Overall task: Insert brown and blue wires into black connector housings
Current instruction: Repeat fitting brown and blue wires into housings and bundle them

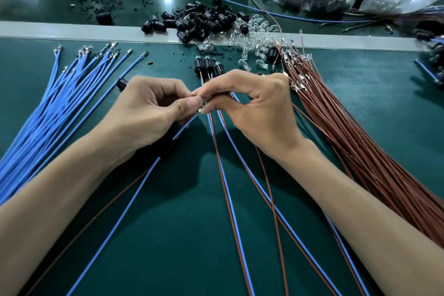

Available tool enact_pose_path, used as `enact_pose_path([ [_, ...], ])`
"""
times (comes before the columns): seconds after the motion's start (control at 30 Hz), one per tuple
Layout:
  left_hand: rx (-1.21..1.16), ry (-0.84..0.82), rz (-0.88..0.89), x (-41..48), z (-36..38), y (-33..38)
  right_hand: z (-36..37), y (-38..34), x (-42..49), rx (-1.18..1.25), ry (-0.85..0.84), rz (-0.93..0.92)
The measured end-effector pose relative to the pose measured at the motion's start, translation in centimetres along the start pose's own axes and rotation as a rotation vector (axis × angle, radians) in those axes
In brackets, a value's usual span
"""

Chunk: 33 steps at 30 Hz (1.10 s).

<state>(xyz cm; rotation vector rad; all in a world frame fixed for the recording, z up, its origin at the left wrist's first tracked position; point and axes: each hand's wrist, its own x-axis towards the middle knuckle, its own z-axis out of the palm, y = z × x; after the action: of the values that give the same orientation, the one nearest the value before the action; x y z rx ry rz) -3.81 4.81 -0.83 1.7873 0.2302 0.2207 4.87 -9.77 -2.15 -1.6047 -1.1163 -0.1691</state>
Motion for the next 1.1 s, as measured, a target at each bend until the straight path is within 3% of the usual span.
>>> enact_pose_path([
  [0.17,0.037,-0.053,0.000,0.2,-0.3,-0.1,0.0,0.2,-0.1,-0.038,-0.010,-0.029],
  [0.33,0.060,0.066,0.044,0.0,0.5,-0.2,0.0,0.2,0.0,-0.131,0.041,-0.038],
  [0.53,-0.098,0.051,0.020,0.0,-0.2,-0.3,-0.4,0.4,0.3,-0.104,0.117,0.109],
  [0.7,0.090,0.014,0.051,-0.3,0.2,-0.3,-0.6,0.8,0.5,-0.068,0.144,0.201],
  [1.1,-0.193,-0.046,-0.044,0.0,-1.2,0.0,-1.2,1.0,0.8,0.094,0.207,0.296],
])
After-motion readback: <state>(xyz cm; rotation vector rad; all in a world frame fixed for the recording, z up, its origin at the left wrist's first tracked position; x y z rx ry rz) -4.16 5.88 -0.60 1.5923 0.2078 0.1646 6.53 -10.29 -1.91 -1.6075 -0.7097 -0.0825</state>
